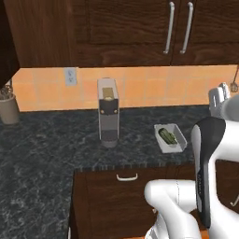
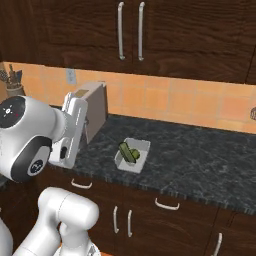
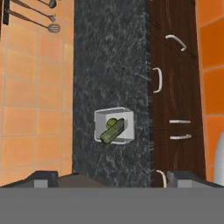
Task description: Take the meat container that has the chicken drumstick and place it on the second highest rack of the freezer. Then take the vegetable container that has the lime and cucumber and place it on the highest rack of the freezer.
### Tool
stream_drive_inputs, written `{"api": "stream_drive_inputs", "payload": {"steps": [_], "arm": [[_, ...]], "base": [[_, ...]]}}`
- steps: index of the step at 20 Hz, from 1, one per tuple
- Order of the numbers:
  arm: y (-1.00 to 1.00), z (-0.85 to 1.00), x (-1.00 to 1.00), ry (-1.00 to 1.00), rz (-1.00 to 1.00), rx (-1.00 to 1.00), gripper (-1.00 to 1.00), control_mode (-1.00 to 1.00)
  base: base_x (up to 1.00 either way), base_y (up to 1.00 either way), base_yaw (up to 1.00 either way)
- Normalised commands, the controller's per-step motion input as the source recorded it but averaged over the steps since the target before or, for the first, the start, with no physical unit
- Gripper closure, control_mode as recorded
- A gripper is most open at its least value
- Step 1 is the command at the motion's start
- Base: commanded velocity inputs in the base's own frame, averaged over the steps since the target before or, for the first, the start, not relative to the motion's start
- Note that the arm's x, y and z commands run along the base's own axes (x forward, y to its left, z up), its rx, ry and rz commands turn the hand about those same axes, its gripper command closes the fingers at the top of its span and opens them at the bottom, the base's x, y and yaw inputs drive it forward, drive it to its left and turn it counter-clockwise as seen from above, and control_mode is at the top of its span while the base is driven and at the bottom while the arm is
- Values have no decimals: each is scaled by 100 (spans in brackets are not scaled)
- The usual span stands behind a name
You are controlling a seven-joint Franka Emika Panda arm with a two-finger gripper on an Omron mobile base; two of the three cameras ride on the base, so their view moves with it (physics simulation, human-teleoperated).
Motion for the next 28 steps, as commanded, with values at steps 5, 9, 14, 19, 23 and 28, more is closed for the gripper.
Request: {"api": "stream_drive_inputs", "payload": {"steps": [5, 9, 14, 19, 23, 28], "arm": [[0, 0, 0, 0, 0, 0, -100, 100], [0, 0, 0, 0, 0, 0, -100, 100], [0, 0, 0, 0, 0, 0, -100, 100], [0, 0, 0, 0, 0, 0, -100, 100], [0, 0, 0, 0, 0, 0, -100, 100], [0, -7, 30, 11, 0, 0, -100, -100]], "base": [[2, 0, -14], [0, 0, -13], [3, 0, -16], [12, 0, -22], [7, 0, -6], [0, 0, 0]]}}
